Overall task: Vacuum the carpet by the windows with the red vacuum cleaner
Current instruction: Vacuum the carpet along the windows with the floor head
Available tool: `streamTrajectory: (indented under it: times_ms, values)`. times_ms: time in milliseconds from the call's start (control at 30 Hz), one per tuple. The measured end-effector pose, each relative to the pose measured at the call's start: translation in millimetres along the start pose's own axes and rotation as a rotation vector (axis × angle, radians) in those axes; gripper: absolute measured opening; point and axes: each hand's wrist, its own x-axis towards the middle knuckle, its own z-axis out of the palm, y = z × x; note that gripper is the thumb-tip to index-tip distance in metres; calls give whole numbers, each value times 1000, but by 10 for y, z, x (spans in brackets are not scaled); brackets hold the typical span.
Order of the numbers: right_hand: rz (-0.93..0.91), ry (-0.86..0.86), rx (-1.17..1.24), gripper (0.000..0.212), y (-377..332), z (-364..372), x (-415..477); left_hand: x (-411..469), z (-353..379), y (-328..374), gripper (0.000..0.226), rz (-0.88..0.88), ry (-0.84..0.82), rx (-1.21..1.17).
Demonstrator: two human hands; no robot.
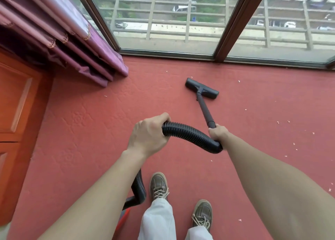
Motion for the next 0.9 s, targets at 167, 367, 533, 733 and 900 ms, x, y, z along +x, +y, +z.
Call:
streamTrajectory:
  times_ms: [167,367,533,733,900]
  values:
    - [92,70,62,39,297,61,-137,56,18,78,13,41,-99,41]
    - [-28,-100,-72,34,864,40,-515,10,319,311,17,23,-290,33]
    - [-47,-102,-158,36,747,-24,-447,25,301,308,13,-18,-275,34]
    - [-36,-17,-90,39,17,-415,78,296,107,197,11,-56,-15,-10]
    - [-12,-30,-176,34,-30,-470,-60,365,49,39,11,-13,-107,-13]
